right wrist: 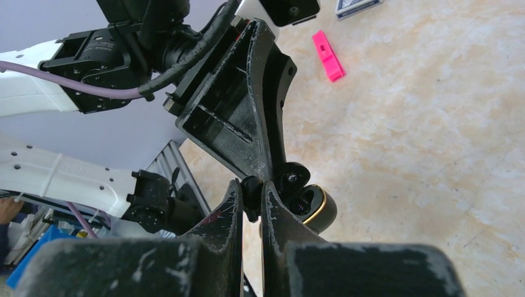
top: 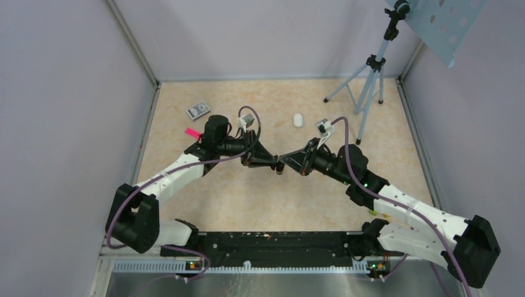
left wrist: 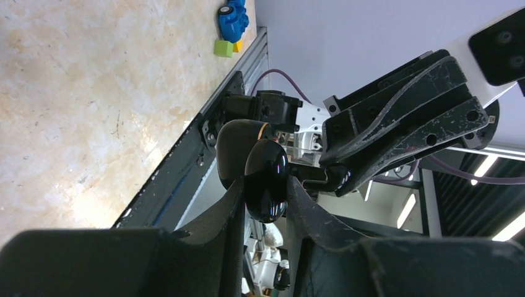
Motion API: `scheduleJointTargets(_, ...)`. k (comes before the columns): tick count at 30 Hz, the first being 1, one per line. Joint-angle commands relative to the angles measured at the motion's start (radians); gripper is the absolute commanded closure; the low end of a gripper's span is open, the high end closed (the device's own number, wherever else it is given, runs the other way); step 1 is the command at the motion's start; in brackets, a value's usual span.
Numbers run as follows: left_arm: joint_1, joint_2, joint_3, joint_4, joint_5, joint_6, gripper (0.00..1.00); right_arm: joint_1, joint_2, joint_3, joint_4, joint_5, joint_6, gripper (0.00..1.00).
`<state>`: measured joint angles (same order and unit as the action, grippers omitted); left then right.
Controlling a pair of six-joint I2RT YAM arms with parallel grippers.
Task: Insert the wireless bluetooth earbuds into the charging case
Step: Insert the right earbud into the right side groove of the charging case.
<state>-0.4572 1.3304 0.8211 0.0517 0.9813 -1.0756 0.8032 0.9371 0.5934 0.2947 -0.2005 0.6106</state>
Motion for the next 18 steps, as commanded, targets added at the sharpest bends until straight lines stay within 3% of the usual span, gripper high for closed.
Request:
scheduleJointTargets(1,-0.004,-0.029,-0.010,0.071,0.004,-0.047,1.00,0.011,-0.008,-0.017,0.065,0.022,0.007,1.00)
scheduleJointTargets(18,-0.002,-0.019,-0.018,0.090,0.016,-0.048,1.00,-0.003,-0.013,-0.023,0.063,0.025,0.004,1.00)
